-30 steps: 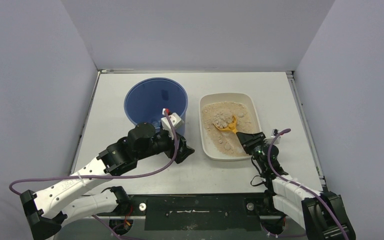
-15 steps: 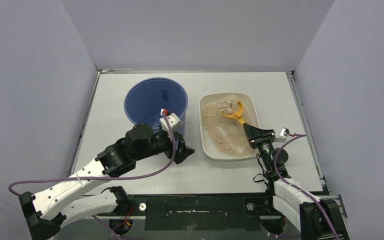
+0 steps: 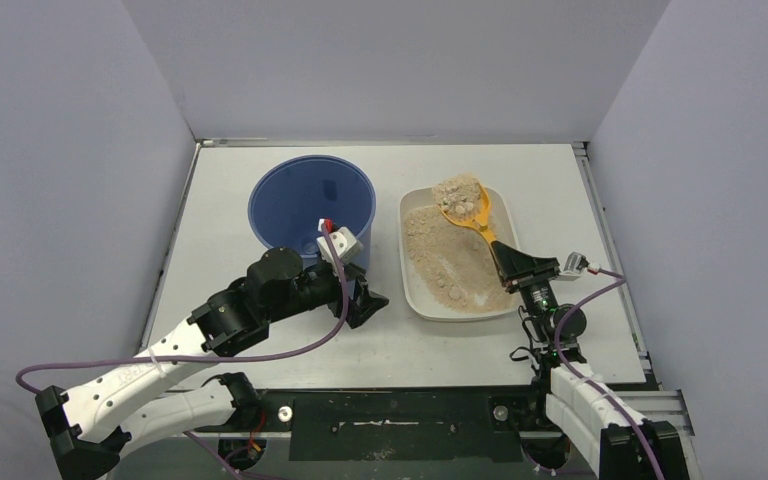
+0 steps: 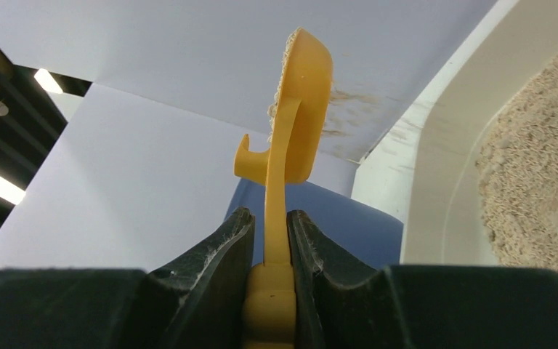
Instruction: Clean the litter box
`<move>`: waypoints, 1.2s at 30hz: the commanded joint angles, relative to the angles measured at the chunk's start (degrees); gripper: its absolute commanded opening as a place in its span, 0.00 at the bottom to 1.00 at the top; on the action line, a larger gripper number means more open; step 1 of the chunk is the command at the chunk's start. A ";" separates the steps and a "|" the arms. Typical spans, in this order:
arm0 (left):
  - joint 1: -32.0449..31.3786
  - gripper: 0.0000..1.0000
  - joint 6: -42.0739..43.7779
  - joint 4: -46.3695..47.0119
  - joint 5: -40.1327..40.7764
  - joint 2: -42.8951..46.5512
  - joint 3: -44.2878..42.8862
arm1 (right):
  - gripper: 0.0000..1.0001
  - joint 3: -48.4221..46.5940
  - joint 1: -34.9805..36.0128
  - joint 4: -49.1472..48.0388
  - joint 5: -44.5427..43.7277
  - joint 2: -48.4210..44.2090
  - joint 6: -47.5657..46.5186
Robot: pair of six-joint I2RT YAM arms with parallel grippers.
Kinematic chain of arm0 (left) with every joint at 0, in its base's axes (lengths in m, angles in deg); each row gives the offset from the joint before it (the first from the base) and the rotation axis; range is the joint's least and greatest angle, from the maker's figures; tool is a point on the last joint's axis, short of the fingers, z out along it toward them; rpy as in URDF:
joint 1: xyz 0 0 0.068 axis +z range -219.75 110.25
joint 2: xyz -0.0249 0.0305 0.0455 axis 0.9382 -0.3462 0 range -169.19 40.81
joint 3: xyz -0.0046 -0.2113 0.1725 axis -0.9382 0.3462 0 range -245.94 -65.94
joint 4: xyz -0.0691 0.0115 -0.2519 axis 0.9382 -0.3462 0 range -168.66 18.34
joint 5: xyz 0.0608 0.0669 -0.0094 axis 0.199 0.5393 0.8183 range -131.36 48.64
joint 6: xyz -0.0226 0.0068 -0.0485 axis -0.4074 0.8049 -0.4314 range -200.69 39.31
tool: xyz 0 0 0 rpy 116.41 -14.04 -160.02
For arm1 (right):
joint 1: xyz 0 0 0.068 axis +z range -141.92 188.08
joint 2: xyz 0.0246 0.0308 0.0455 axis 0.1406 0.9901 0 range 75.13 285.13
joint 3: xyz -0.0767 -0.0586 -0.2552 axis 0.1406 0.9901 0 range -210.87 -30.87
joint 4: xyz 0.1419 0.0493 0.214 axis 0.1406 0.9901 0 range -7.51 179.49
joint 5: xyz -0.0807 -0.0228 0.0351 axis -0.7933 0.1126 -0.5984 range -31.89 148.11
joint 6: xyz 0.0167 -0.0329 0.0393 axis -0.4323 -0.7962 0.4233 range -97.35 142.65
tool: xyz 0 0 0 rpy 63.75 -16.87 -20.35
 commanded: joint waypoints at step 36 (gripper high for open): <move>0.04 0.70 0.46 3.19 -2.07 1.52 -0.18 | 0.00 2.41 -4.59 11.75 6.36 -11.82 2.85</move>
